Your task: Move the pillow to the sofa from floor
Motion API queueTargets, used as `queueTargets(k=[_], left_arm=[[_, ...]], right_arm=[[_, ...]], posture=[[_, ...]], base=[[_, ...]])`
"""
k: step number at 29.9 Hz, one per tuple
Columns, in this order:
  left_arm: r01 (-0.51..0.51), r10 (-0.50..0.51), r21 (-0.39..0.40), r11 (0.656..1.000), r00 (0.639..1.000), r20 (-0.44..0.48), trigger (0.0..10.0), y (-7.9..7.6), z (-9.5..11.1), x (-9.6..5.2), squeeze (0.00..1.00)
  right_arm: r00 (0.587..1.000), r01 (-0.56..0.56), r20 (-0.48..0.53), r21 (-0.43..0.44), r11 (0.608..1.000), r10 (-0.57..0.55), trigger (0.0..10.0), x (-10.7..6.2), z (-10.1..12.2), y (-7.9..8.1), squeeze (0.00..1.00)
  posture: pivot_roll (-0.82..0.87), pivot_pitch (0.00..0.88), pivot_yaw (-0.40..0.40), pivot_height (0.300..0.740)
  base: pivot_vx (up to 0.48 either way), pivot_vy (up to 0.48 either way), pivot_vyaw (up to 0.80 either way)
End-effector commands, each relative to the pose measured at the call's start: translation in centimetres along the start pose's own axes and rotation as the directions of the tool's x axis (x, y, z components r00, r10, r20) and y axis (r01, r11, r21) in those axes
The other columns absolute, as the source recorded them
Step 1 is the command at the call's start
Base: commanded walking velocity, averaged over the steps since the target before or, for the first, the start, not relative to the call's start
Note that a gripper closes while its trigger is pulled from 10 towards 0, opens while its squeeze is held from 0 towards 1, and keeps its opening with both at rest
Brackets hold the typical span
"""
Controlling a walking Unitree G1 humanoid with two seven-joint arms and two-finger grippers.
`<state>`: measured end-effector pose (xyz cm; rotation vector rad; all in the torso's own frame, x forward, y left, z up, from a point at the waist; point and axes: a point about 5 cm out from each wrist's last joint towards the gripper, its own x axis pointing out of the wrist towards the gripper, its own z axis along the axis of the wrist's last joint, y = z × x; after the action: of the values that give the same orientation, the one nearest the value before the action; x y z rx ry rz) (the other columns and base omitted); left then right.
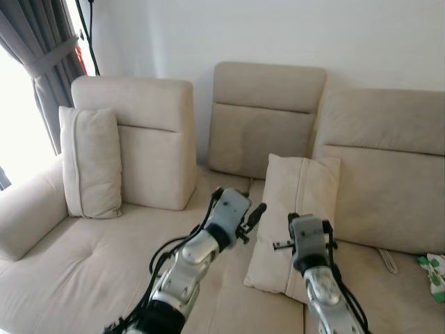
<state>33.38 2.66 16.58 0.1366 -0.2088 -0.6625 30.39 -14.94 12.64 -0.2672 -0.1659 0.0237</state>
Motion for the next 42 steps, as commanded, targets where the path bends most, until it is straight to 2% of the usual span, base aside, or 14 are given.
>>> queueTargets(k=[1, 4, 12, 17, 25, 30, 42], left_arm=[[-0.039, 0.040, -0.045, 0.998, 0.999, 0.015, 10.0, 0.4, 0.0, -0.4, 0.00], [-0.099, 0.099, -0.093, 0.991, 0.995, 0.000, 10.0, 0.7, -0.9, -1.4, 0.00], [-0.130, 0.123, -0.141, 0.981, 0.991, -0.057, 10.0, 0.7, -2.6, -3.1, 0.00], [-0.145, 0.133, -0.128, 0.981, 0.987, -0.094, 10.0, 0.9, -3.6, -4.3, 0.00], [-0.149, 0.137, -0.112, 0.983, 0.985, -0.108, 10.0, 0.9, -3.9, -5.1, 0.00], [-0.143, 0.127, -0.108, 0.984, 0.982, -0.142, 10.0, 0.8, -4.8, -6.3, 0.00], [-0.126, 0.109, -0.100, 0.987, 0.981, -0.160, 10.0, 0.8, -5.4, -7.0, 0.00]], right_arm=[[0.999, 0.005, 0.047, 0.001, 1.000, -0.005, 10.0, -0.3, 0.6, 0.2, 0.00], [0.992, 0.015, 0.128, -0.019, 1.000, -0.013, 10.0, -1.4, 1.4, 0.3, 0.00], [0.991, -0.003, 0.136, -0.020, 1.000, 0.006, 10.0, -3.0, 1.0, 0.5, 0.00], [0.992, -0.024, 0.125, -0.023, 0.999, 0.026, 10.0, -4.3, 0.4, 0.7, 0.00], [0.993, -0.020, 0.116, -0.023, 1.000, 0.022, 10.0, -5.1, 0.1, 0.4, 0.00], [0.994, -0.011, 0.105, -0.020, 1.000, 0.013, 10.0, -5.8, -0.2, -0.1, 0.00], [0.996, -0.012, 0.089, -0.007, 1.000, 0.012, 10.0, -6.3, -0.7, -0.1, 0.00]], posture=[[-0.13, 0.000, 0.035, 0.740], [-0.12, 0.000, 0.035, 0.740], [-0.12, 0.000, 0.031, 0.740], [-0.12, 0.000, 0.031, 0.740], [-0.12, 0.000, 0.035, 0.740], [-0.12, 0.000, 0.038, 0.740], [-0.12, 0.000, 0.039, 0.740]], base=[[0.000, 0.000, 0.00], [0.000, 0.000, 0.00], [0.000, 0.000, 0.00], [0.000, 0.000, 0.00], [0.000, 0.000, 0.00], [0.000, 0.000, 0.00], [0.000, 0.000, 0.00]])
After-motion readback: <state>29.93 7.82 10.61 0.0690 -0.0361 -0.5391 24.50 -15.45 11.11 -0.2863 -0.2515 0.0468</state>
